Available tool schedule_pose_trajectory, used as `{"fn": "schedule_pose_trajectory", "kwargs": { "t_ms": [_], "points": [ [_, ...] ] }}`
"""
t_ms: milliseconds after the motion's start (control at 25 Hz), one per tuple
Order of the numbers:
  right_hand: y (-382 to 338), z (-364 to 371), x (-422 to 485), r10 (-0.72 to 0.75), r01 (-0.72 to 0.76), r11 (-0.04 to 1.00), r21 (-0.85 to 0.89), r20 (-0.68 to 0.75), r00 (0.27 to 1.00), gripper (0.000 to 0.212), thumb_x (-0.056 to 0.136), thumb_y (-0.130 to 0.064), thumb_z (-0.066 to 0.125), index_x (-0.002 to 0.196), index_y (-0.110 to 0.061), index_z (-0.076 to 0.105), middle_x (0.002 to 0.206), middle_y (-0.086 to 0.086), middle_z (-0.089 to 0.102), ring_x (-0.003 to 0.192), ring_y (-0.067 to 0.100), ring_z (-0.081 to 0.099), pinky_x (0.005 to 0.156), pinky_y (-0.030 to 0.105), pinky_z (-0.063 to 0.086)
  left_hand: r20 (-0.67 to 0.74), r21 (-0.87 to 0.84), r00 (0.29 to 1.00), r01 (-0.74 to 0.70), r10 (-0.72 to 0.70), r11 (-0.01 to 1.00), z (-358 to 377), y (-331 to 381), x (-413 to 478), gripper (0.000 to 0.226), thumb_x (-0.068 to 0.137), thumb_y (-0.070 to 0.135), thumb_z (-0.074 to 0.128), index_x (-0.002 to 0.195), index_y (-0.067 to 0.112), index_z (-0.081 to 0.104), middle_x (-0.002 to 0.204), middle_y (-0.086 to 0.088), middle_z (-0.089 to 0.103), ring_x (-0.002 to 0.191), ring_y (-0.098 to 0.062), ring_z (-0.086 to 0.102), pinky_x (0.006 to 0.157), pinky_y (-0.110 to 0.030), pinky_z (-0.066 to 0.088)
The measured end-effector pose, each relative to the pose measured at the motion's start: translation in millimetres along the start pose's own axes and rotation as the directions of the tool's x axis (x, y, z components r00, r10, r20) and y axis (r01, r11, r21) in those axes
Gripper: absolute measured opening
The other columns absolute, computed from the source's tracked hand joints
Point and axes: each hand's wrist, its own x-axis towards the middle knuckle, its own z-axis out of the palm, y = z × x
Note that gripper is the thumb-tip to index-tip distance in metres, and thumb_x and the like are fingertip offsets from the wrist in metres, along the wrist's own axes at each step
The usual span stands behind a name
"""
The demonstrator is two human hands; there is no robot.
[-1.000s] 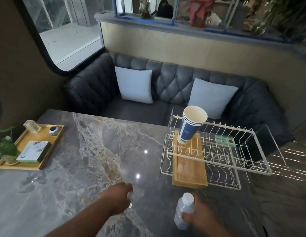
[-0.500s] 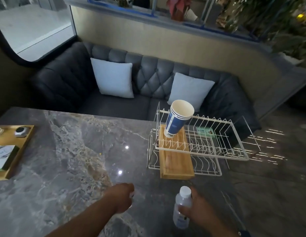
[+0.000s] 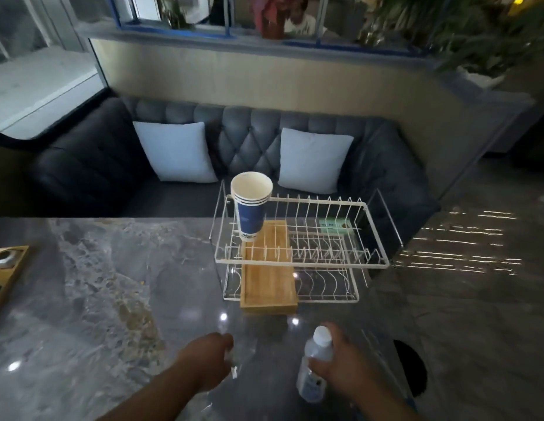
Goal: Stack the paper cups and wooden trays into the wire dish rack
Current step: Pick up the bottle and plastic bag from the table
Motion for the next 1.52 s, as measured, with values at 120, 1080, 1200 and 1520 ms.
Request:
{"fn": "schedule_pose_trajectory", "kwargs": {
  "t_ms": [120, 1080, 1200, 1520],
  "points": [
    [38, -41, -2, 0.003, -0.005, 0.998, -0.066, -0.030, 1.000, 0.075, 0.072, -0.051, 0.077, 0.139, -0.043, 0.043, 0.110, -0.013, 0.060, 0.094, 0.011, 0.059, 0.079, 0.025, 0.045, -0.029, 0.036, 0.999, 0.041, -0.040, 0.999, 8, 51, 5, 0.031, 0.088, 0.046, 0.056, 0.112, 0.027, 0.062, 0.123, 0.003, 0.067, 0.119, -0.022, 0.061, 0.092, -0.031, 0.048],
    [111, -120, -3, 0.078, -0.084, 0.990, -0.109, -0.059, 0.995, 0.060, 0.071, -0.046, 0.072, 0.127, -0.039, 0.048, 0.117, -0.003, 0.070, 0.104, 0.023, 0.070, 0.087, 0.032, 0.055, -0.145, 0.345, 0.989, 0.016, 0.037, 0.938, 11, 172, 40, 0.040, 0.087, 0.039, 0.048, 0.121, 0.032, 0.068, 0.120, 0.002, 0.056, 0.120, -0.025, 0.047, 0.095, -0.040, 0.039],
    [101, -116, -3, 0.087, -0.102, 0.982, -0.157, -0.101, 0.991, 0.066, 0.072, -0.049, 0.074, 0.133, -0.042, 0.048, 0.119, -0.003, 0.070, 0.105, 0.021, 0.069, 0.087, 0.030, 0.053, -0.126, 0.254, 0.990, -0.028, 0.062, 0.967, 11, 169, 46, 0.034, 0.090, 0.031, 0.049, 0.117, 0.031, 0.069, 0.122, -0.002, 0.057, 0.117, -0.026, 0.055, 0.091, -0.040, 0.049],
    [100, -107, -10, 0.130, -0.146, 0.984, -0.100, -0.151, 0.980, 0.062, 0.079, -0.041, 0.076, 0.135, -0.031, 0.050, 0.125, 0.006, 0.060, 0.108, 0.027, 0.065, 0.094, 0.038, 0.054, -0.036, 0.097, 0.990, -0.132, 0.136, 0.987, 23, 168, 60, 0.029, 0.089, 0.032, 0.055, 0.118, 0.033, 0.062, 0.124, -0.001, 0.050, 0.110, -0.025, 0.064, 0.084, -0.039, 0.056]
  ]
}}
